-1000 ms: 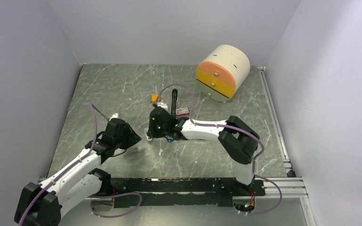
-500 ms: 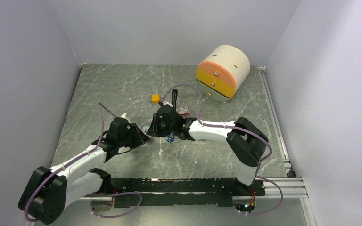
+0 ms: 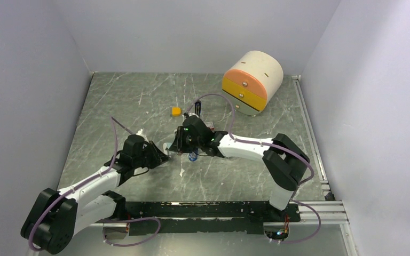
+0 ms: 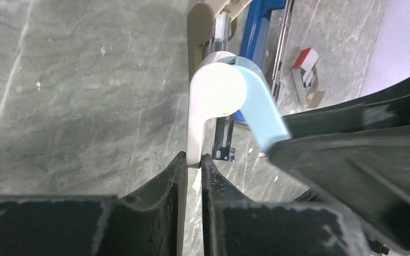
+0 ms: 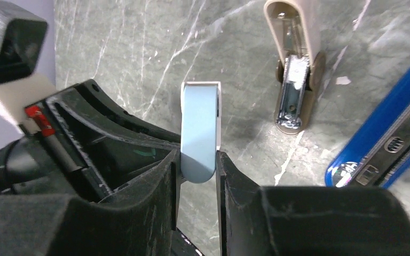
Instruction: Load the staples into the stapler
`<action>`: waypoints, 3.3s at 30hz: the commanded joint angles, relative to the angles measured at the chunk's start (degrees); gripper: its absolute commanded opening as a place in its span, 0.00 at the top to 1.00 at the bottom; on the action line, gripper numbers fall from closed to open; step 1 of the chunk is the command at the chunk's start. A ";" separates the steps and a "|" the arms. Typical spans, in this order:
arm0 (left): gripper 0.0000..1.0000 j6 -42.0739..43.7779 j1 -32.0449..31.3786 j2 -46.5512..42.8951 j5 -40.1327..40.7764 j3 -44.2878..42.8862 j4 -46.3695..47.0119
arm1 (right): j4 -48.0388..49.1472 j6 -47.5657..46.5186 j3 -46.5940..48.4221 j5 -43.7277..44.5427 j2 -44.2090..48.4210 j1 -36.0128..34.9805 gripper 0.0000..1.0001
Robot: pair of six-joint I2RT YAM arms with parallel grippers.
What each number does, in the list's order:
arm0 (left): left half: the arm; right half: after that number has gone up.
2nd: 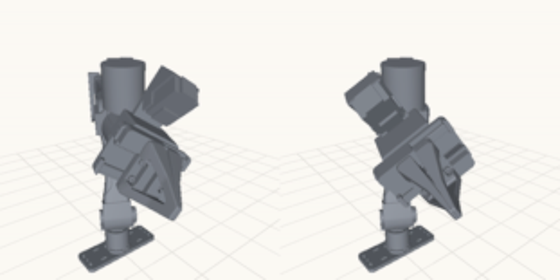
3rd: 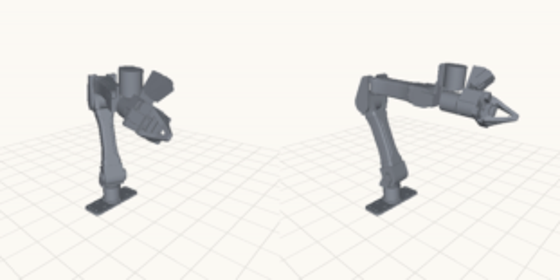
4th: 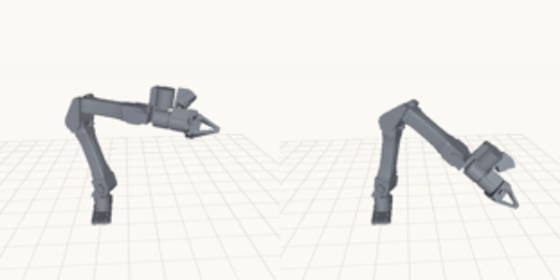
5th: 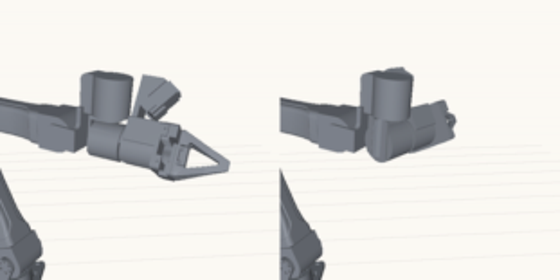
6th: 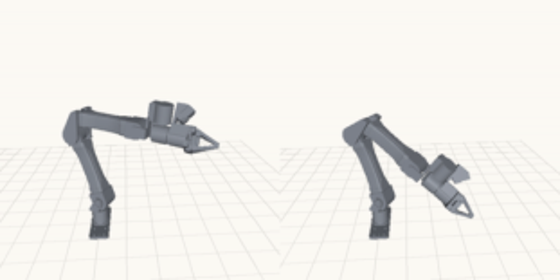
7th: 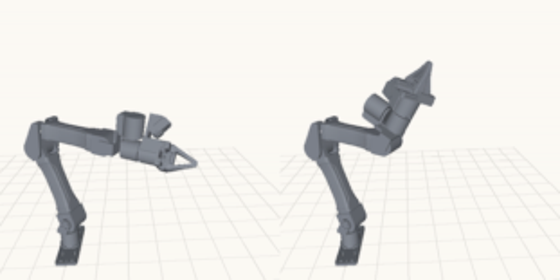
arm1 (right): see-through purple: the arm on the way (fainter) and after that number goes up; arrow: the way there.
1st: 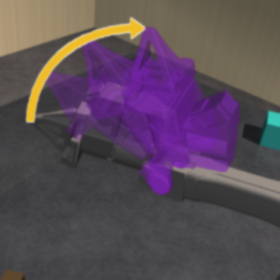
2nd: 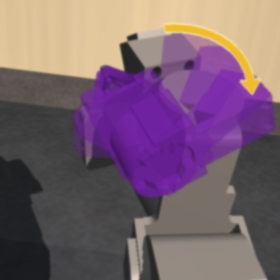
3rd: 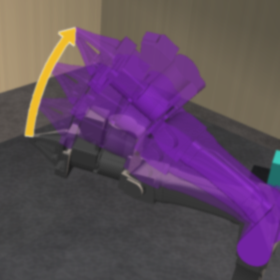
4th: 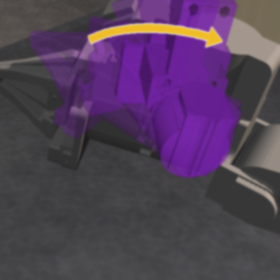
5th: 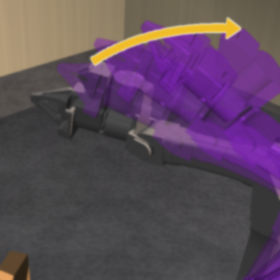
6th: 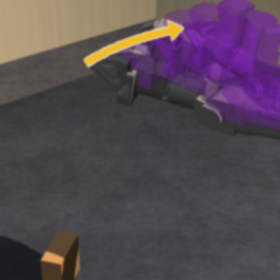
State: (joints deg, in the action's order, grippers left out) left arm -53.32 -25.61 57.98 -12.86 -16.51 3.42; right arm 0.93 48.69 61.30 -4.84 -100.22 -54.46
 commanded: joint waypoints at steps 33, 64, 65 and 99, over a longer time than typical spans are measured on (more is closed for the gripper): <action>0.90 11.31 -0.32 -0.78 -10.15 -4.38 0.42 | 3.40 -9.21 2.42 -8.95 2.45 9.20 0.40; 0.52 8.98 -0.32 -6.85 5.43 -8.68 -13.77 | -0.72 -7.99 7.69 4.57 -3.40 2.08 0.77; 0.47 9.05 -0.32 -7.42 7.82 -9.72 -16.38 | -1.91 -8.56 8.56 6.31 -4.01 1.73 0.77; 0.41 13.97 -0.32 -20.46 38.40 -27.26 -36.88 | -24.64 -16.70 35.71 26.45 -26.69 -7.84 0.61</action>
State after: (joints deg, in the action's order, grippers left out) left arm -40.62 -25.71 37.17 25.32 -42.50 -33.52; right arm -22.15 32.34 95.18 21.30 -125.82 -61.98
